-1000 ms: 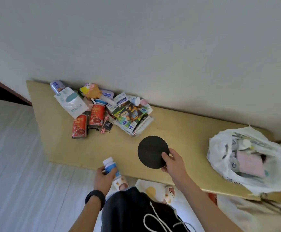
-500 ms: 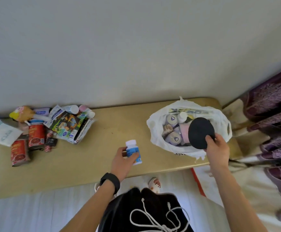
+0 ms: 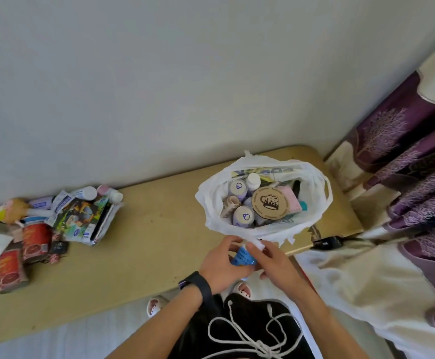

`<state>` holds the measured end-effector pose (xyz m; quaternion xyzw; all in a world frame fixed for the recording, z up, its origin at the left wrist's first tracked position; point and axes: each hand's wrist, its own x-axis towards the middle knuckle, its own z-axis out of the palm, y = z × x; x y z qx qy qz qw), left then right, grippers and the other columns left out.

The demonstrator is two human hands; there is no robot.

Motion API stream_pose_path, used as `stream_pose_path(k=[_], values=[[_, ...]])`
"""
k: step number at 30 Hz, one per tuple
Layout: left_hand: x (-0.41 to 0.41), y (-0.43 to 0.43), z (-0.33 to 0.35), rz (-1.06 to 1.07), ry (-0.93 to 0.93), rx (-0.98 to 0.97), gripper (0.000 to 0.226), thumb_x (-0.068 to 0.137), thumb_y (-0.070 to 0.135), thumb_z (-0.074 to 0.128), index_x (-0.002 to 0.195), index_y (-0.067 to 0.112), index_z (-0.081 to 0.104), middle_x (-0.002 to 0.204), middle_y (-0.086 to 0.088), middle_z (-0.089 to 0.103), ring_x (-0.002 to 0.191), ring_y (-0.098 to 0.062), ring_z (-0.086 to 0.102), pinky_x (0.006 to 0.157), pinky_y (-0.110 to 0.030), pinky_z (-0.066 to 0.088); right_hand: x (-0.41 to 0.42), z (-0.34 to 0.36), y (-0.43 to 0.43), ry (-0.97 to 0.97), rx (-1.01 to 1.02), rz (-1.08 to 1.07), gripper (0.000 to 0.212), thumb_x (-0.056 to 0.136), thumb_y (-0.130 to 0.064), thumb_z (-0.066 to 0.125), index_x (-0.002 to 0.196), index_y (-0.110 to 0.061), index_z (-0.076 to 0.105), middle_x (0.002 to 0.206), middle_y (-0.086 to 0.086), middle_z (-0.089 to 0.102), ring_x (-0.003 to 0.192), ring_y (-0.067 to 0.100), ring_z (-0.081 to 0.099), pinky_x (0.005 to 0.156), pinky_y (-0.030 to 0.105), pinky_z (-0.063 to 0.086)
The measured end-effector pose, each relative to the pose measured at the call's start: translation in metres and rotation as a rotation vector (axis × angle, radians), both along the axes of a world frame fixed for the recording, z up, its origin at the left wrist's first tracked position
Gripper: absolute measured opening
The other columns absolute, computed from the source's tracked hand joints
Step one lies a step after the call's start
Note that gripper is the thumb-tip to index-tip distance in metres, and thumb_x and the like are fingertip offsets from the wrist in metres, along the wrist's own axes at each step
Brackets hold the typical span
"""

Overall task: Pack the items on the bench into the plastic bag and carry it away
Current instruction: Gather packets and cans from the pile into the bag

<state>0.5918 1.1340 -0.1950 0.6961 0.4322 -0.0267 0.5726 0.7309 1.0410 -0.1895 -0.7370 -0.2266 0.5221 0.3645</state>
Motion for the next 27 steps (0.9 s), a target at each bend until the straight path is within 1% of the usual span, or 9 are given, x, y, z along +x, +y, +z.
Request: stream_pose_path(k=[3,6,8,10,13,17,23,25,27], values=[[0.016,-0.001,-0.002,-0.133,0.026,0.124,0.068,0.076,0.052,0.074,0.132,0.030,0.044,0.116,0.015,0.059,0.100,-0.005,0.060,0.082,-0.019,0.050,0.013,-0.008,-0.009,-0.043,-0.020,-0.070,0.035,0.088,-0.048,0.066,0.090,-0.014,0.067,0.086,0.008,0.073,0.077,0.019,0.071,0.057,0.023,0.051],[0.033,0.005,-0.010,-0.234,0.054,0.493,0.058,0.085,0.057,0.056,0.133,0.025,0.048,0.128,0.006,0.054,0.119,-0.013,0.049,0.094,-0.031,0.045,0.037,-0.008,-0.008,-0.095,-0.014,-0.216,0.033,0.089,-0.045,0.066,0.091,-0.012,0.066,0.082,0.006,0.071,0.066,0.009,0.069,0.054,0.020,0.050],[0.042,0.017,-0.021,-0.341,0.119,0.728,0.056,0.087,0.051,0.052,0.134,0.021,0.049,0.134,0.001,0.053,0.126,-0.021,0.046,0.099,-0.036,0.040,0.057,-0.007,-0.005,-0.202,-0.002,-0.329,0.039,0.087,-0.052,0.065,0.098,-0.014,0.064,0.088,0.005,0.070,0.075,0.013,0.070,0.059,0.025,0.053],[0.048,0.030,-0.031,-0.557,0.301,0.834,0.061,0.089,0.040,0.056,0.142,0.017,0.040,0.143,-0.004,0.046,0.137,-0.026,0.036,0.112,-0.042,0.026,0.075,-0.005,0.002,-0.325,-0.006,-0.393,0.045,0.084,-0.055,0.065,0.106,-0.016,0.060,0.094,0.004,0.067,0.086,0.022,0.068,0.068,0.033,0.054],[0.057,0.034,-0.037,-0.706,0.491,0.825,0.060,0.092,0.021,0.053,0.147,0.014,0.030,0.142,-0.006,0.050,0.139,-0.029,0.032,0.119,-0.049,0.009,0.091,0.002,0.020,-0.383,0.018,-0.369,0.036,0.088,-0.044,0.066,0.113,-0.022,0.054,0.097,-0.002,0.063,0.092,0.023,0.063,0.069,0.030,0.046],[0.068,0.025,-0.041,-0.845,0.580,0.755,0.035,0.099,0.019,0.041,0.129,0.024,0.057,0.132,-0.004,0.058,0.132,-0.029,0.040,0.117,-0.050,0.011,0.097,-0.003,0.044,-0.468,-0.087,-0.055,0.044,0.088,-0.047,0.066,0.124,-0.025,0.051,0.107,0.000,0.061,0.093,0.022,0.058,0.075,0.030,0.043],[0.065,0.016,-0.033,-0.929,0.492,0.830,0.035,0.097,0.017,0.046,0.128,0.022,0.061,0.139,-0.008,0.052,0.136,-0.030,0.035,0.119,-0.049,0.003,0.093,-0.035,0.060,-0.525,-0.272,0.423,0.050,0.086,-0.043,0.064,0.125,-0.017,0.048,0.115,0.006,0.060,0.103,0.026,0.058,0.082,0.034,0.048],[0.061,0.019,-0.028,-0.929,0.486,0.835,0.034,0.096,0.016,0.048,0.127,0.023,0.061,0.134,-0.007,0.055,0.133,-0.030,0.038,0.118,-0.048,0.006,0.094,-0.044,0.058,-0.489,-0.290,0.475,0.048,0.085,-0.037,0.067,0.125,-0.017,0.050,0.118,0.005,0.060,0.105,0.024,0.058,0.083,0.034,0.048],[0.058,0.022,-0.023,-0.916,0.476,0.820,0.038,0.096,0.014,0.049,0.132,0.022,0.056,0.132,-0.009,0.055,0.131,-0.031,0.040,0.118,-0.048,0.008,0.095,-0.050,0.054,-0.353,-0.263,0.405,0.049,0.083,-0.035,0.071,0.125,-0.016,0.054,0.119,0.003,0.062,0.105,0.019,0.060,0.086,0.032,0.050]])
